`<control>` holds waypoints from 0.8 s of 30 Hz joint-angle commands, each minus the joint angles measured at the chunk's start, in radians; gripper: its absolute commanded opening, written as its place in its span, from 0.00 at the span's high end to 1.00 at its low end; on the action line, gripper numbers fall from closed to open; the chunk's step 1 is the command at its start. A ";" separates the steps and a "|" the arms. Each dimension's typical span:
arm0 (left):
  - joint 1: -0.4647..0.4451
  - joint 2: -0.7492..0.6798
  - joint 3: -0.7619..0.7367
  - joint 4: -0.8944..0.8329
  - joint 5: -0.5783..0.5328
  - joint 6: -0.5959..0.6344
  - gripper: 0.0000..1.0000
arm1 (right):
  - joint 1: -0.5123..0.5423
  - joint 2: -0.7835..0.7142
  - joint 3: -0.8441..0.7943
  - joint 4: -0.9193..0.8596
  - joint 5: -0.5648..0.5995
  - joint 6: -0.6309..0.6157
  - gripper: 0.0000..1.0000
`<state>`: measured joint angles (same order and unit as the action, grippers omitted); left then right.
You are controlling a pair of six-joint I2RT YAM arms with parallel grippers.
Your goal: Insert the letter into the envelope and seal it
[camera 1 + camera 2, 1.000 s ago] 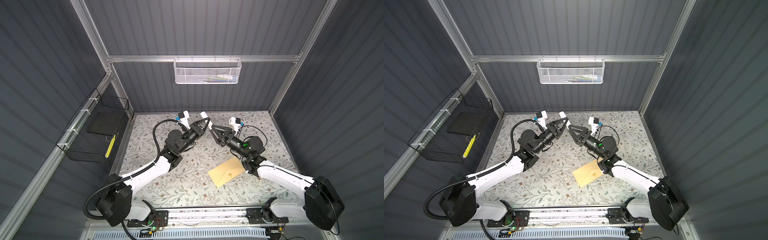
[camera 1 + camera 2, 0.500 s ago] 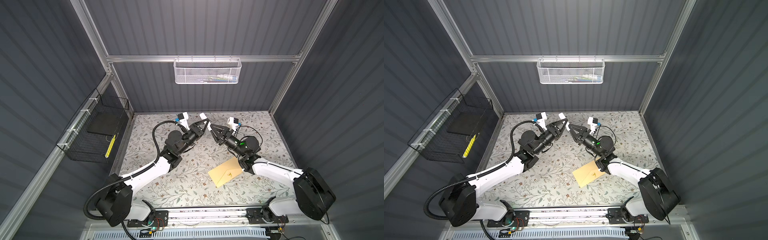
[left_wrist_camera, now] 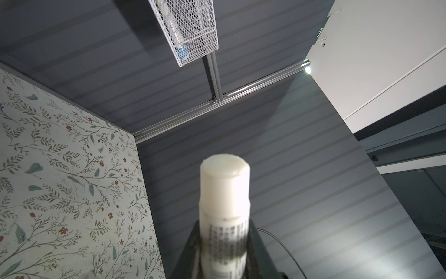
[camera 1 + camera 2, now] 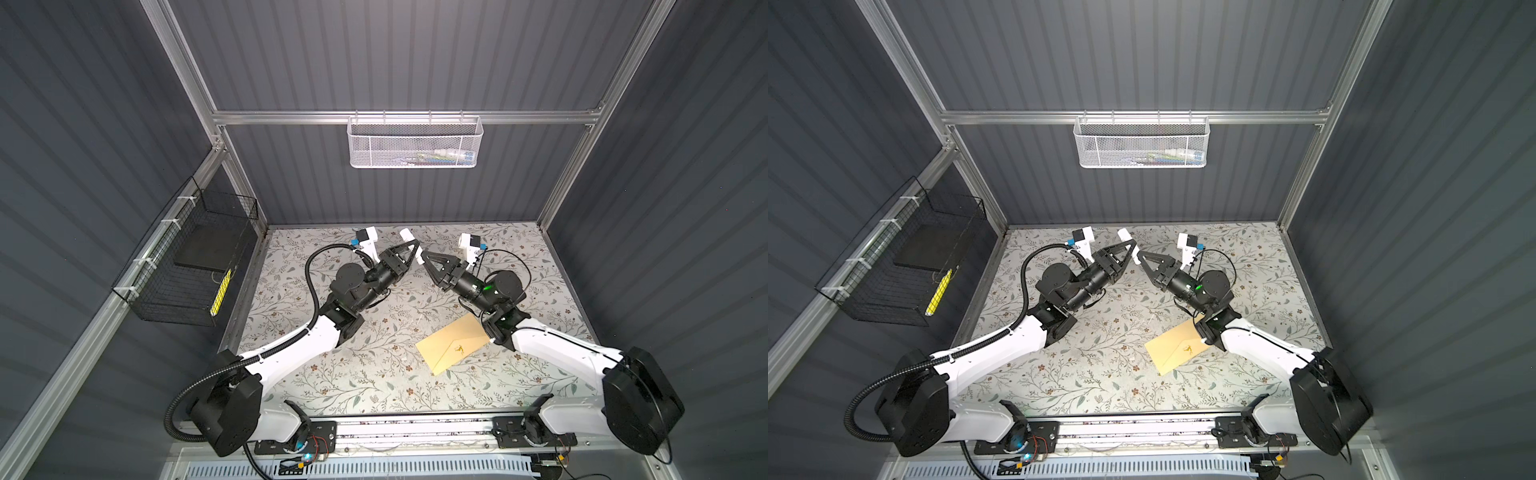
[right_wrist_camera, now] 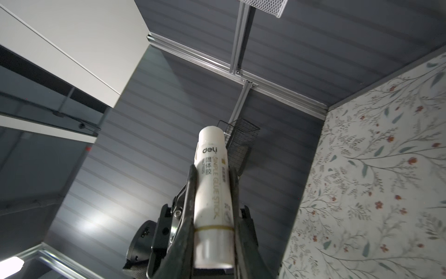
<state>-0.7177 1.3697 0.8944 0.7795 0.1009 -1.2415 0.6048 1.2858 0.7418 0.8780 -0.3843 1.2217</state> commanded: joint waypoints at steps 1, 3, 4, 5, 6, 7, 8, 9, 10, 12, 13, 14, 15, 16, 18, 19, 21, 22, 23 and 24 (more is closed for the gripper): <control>0.003 -0.017 0.026 -0.022 -0.006 0.019 1.00 | 0.057 -0.060 0.083 -0.430 0.060 -0.355 0.79; 0.002 -0.017 0.040 -0.049 0.001 0.020 1.00 | 0.109 -0.075 0.143 -0.639 0.198 -0.529 0.79; 0.001 -0.017 0.045 -0.054 0.003 0.025 1.00 | 0.143 -0.075 0.173 -0.717 0.266 -0.622 0.78; 0.001 -0.017 0.046 -0.052 0.003 0.025 1.00 | 0.172 -0.070 0.193 -0.770 0.346 -0.692 0.77; 0.001 -0.017 0.045 -0.051 0.005 0.025 1.00 | 0.202 -0.060 0.206 -0.806 0.418 -0.761 0.77; 0.002 -0.017 0.045 -0.049 0.005 0.025 1.00 | 0.225 -0.052 0.215 -0.820 0.463 -0.818 0.75; 0.002 -0.016 0.045 -0.049 0.005 0.024 1.00 | 0.242 -0.045 0.218 -0.826 0.502 -0.861 0.73; 0.001 -0.015 0.045 -0.049 0.005 0.020 1.00 | 0.259 -0.037 0.220 -0.824 0.554 -0.897 0.73; 0.002 -0.015 0.045 -0.048 0.006 0.018 1.00 | 0.271 -0.030 0.222 -0.821 0.593 -0.934 0.73; 0.003 -0.017 0.044 -0.046 0.008 0.015 1.00 | 0.293 -0.022 0.222 -0.809 0.670 -1.000 0.70; 0.001 -0.019 0.042 -0.047 0.008 0.015 1.00 | 0.301 -0.022 0.222 -0.797 0.710 -1.023 0.70; 0.002 -0.022 0.040 -0.050 0.008 0.017 1.00 | 0.303 -0.029 0.214 -0.781 0.722 -1.031 0.69; 0.001 -0.025 0.040 -0.055 0.005 0.019 1.00 | 0.303 -0.041 0.194 -0.744 0.731 -1.037 0.64; 0.001 -0.029 0.036 -0.056 0.003 0.022 1.00 | 0.303 -0.056 0.170 -0.706 0.730 -1.034 0.55; 0.002 -0.029 0.032 -0.051 -0.001 0.021 1.00 | 0.301 -0.099 0.124 -0.646 0.727 -1.007 0.33; 0.001 -0.029 0.027 -0.045 -0.003 0.020 1.00 | 0.298 -0.125 0.101 -0.627 0.715 -0.980 0.25; 0.002 -0.030 0.023 -0.037 -0.005 0.023 1.00 | 0.278 -0.188 0.071 -0.622 0.677 -0.894 0.15; 0.002 -0.029 0.022 -0.034 -0.007 0.024 1.00 | 0.259 -0.226 0.054 -0.622 0.639 -0.822 0.13; 0.002 -0.029 0.016 -0.023 -0.010 0.024 1.00 | 0.235 -0.250 0.037 -0.618 0.593 -0.762 0.11; 0.002 -0.028 0.012 -0.006 -0.012 0.020 1.00 | 0.205 -0.283 0.016 -0.600 0.526 -0.688 0.10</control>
<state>-0.7139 1.3651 0.8982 0.7040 0.1005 -1.2419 0.8581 1.0863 0.7792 0.2134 0.2474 0.3672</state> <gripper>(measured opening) 0.258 0.894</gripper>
